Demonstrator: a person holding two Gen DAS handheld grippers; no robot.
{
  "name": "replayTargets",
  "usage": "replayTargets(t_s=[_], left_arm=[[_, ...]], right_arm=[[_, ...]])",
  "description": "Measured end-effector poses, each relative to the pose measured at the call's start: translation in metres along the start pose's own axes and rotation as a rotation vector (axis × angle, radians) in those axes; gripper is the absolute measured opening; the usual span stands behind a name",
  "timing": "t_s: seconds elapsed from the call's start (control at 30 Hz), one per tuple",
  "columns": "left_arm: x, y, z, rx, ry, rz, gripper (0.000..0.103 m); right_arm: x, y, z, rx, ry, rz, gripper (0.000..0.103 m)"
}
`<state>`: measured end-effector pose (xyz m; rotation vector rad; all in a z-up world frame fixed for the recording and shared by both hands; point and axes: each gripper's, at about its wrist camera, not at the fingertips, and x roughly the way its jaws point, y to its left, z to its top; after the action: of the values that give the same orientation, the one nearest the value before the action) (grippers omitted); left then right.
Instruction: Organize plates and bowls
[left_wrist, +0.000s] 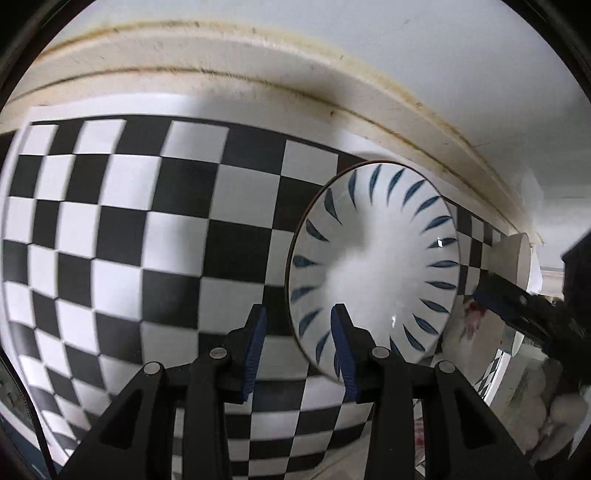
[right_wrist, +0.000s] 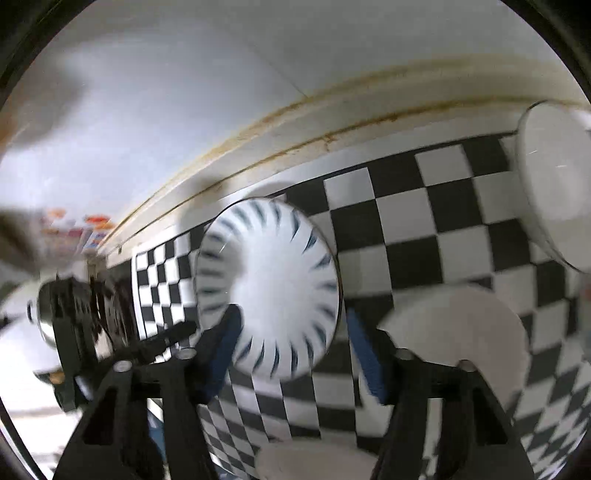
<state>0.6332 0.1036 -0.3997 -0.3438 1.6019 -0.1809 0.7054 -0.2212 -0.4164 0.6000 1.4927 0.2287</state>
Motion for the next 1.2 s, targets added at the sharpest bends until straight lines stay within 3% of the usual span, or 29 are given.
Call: replayTargets(t_s=[0.1,0.17,0.33,0.53,0.87,1.2], left_arm=[[0.012,-0.001,0.009,0.000,0.004,0.001,0.033],[0.017,-0.002,0.013,0.009,0.006,0.010,0.033],[0.029,-0.014,0.021,0.056,0.000,0.044,0.021],[0.027,-0.023,0.018,0.090,-0.012,0.090,0.021],[-0.002,-0.045,0.000,0.131,-0.061,0.100,0.021],[-0.053,-0.066,-0.057,0.218,-0.090,0.105,0.021]], right_arm=[[0.028,-0.007,0.021,0.002,0.043,-0.048,0.046],[0.038,-0.007,0.030,-0.025,0.048,-0.085,0.033],[0.056,-0.004,0.041,-0.065,0.093,-0.137,0.018],[0.063,0.005,0.038,-0.114,0.101,-0.187,0.016],[0.038,0.008,0.024,-0.091,0.086,-0.125,0.014],[-0.009,0.011,-0.030,-0.098,0.063,-0.067,0.014]])
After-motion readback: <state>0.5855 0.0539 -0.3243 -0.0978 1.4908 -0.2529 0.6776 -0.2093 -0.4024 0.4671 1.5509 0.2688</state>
